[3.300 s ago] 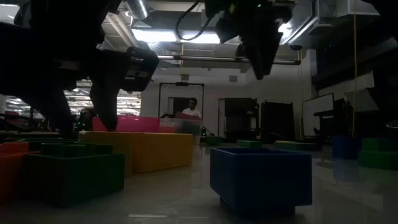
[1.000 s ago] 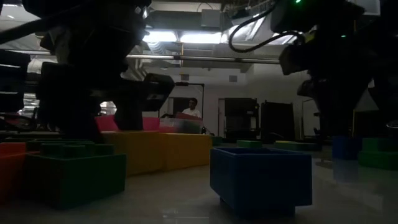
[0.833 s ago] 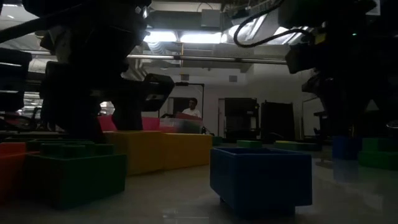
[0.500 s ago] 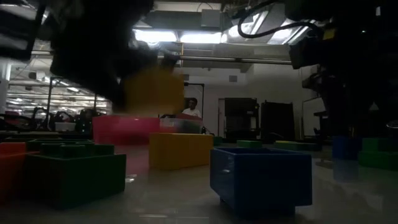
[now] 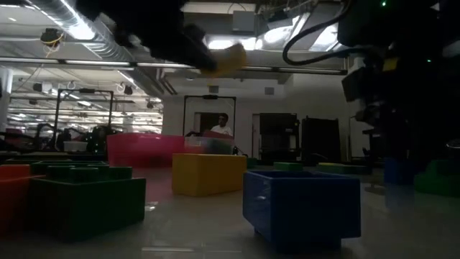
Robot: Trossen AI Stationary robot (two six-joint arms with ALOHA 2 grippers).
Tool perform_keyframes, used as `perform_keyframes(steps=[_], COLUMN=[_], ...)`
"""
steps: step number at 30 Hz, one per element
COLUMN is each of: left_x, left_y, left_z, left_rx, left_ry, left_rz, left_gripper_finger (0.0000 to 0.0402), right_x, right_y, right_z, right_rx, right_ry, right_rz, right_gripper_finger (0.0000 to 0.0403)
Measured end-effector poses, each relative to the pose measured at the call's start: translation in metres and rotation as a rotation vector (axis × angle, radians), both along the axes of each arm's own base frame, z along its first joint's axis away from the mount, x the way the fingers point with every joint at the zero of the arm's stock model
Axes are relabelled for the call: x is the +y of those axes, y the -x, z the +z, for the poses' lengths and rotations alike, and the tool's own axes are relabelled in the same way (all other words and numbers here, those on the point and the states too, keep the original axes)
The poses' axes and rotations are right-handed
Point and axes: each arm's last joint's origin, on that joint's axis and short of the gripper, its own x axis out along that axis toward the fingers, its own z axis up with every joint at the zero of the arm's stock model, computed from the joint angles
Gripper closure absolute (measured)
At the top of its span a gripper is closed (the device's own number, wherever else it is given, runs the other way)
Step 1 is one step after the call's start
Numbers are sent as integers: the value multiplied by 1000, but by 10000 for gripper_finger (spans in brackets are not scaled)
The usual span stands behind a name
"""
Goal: Sort blocks by size
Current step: Put the big yellow block into the white bin, then put the small blue game piece into the pink bin
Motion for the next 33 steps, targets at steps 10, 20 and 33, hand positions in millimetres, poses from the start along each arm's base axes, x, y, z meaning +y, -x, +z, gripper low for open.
perform_keyframes(steps=[10,20,33], left_x=[120,180,199], left_y=[8,41,49], left_z=[1,-15,-18], left_rx=[2,147,139], left_ry=[-36,36,68], left_rz=[483,748,838], left_gripper_finger=[273,271,190], right_x=[1,2,2], right_y=[-4,-7,-8], right_z=[0,1,1], right_rx=[-50,-83,-93], right_ry=[-12,-20,-20], right_rz=[0,-1,-1], right_gripper_finger=[214,214,214])
